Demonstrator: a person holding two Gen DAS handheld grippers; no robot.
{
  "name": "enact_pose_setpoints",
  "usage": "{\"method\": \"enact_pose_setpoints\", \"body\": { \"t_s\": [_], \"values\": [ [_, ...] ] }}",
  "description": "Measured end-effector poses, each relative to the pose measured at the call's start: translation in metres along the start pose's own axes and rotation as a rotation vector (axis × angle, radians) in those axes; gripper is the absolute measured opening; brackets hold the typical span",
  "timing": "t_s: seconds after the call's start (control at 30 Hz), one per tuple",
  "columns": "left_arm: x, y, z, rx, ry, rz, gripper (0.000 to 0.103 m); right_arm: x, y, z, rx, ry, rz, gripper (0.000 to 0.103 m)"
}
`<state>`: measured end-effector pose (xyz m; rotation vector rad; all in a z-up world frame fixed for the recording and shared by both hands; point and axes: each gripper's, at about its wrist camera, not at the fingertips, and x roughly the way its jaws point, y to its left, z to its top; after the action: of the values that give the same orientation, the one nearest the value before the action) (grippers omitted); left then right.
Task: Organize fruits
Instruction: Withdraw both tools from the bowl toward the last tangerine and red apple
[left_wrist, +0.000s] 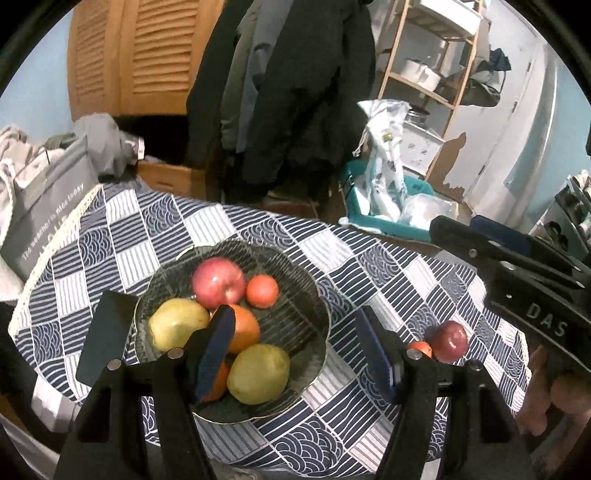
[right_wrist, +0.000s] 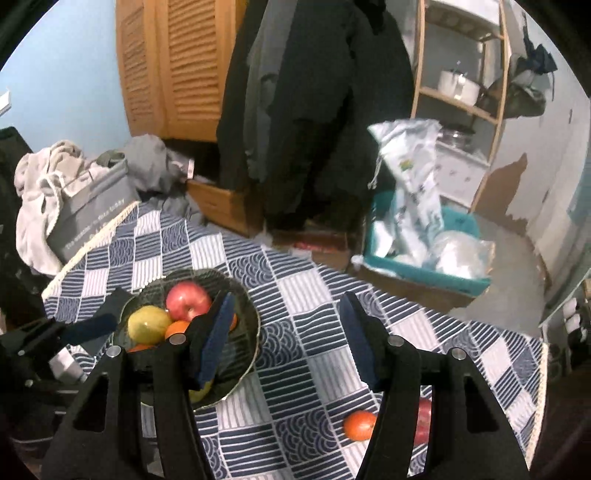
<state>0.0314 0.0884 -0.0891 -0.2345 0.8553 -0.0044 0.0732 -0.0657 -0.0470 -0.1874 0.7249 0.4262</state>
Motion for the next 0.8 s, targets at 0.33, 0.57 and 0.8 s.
{"method": "enact_pose_setpoints", "body": {
  "t_s": [0.33,0.57,0.8],
  "values": [
    [-0.031,-0.025,0.012,0.049,-0.06,-0.016,0.075,-0.051,-0.017,-0.002,0.015,-0.088,-0.029,0.066],
    [-0.047,-0.049,0.015,0.105,-0.107,-0.017,0.081,-0.079,-0.032,-0.007,0.038,-0.123,-0.054,0.069],
    [-0.049,-0.074,0.015,0.151,-0.117,-0.026,0.086,-0.097,-0.057,-0.019,0.073,-0.136,-0.091,0.073]
  ]
}}
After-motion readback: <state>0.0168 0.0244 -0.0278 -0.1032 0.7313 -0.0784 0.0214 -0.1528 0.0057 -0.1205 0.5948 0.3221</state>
